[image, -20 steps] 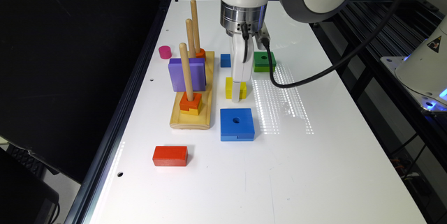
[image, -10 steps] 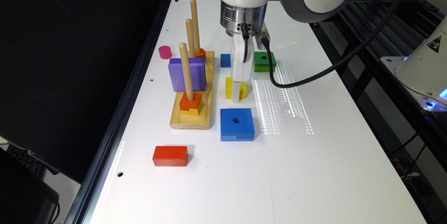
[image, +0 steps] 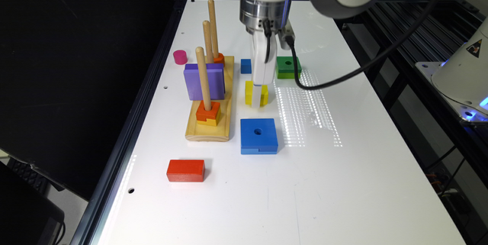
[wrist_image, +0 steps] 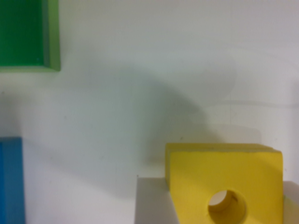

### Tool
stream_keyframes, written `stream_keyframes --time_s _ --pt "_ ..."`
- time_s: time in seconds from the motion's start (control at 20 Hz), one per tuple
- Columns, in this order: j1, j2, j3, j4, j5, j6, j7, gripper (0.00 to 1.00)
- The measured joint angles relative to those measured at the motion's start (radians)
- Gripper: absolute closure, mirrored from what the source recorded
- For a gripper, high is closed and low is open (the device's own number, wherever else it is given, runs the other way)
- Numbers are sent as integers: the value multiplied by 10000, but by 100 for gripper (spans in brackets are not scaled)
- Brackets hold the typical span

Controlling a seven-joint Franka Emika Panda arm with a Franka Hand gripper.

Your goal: Pick up yellow block.

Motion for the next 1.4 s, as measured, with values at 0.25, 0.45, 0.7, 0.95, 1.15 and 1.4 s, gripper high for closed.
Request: stream_keyframes --time_s 0.25,0.45,0.7,0.95,1.15,1.4 --pt "0 -342 3 -132 5 -248 0 100" --pt "-1 -594 5 -120 10 -428 0 100" --pt "-1 -1072 12 -180 26 -868 0 100" --pt "-4 -1524 17 -165 37 -1254 0 100" --pt "-5 -2013 20 -180 51 -1759 1 100" --pt "-6 -2206 21 -142 56 -1916 0 100"
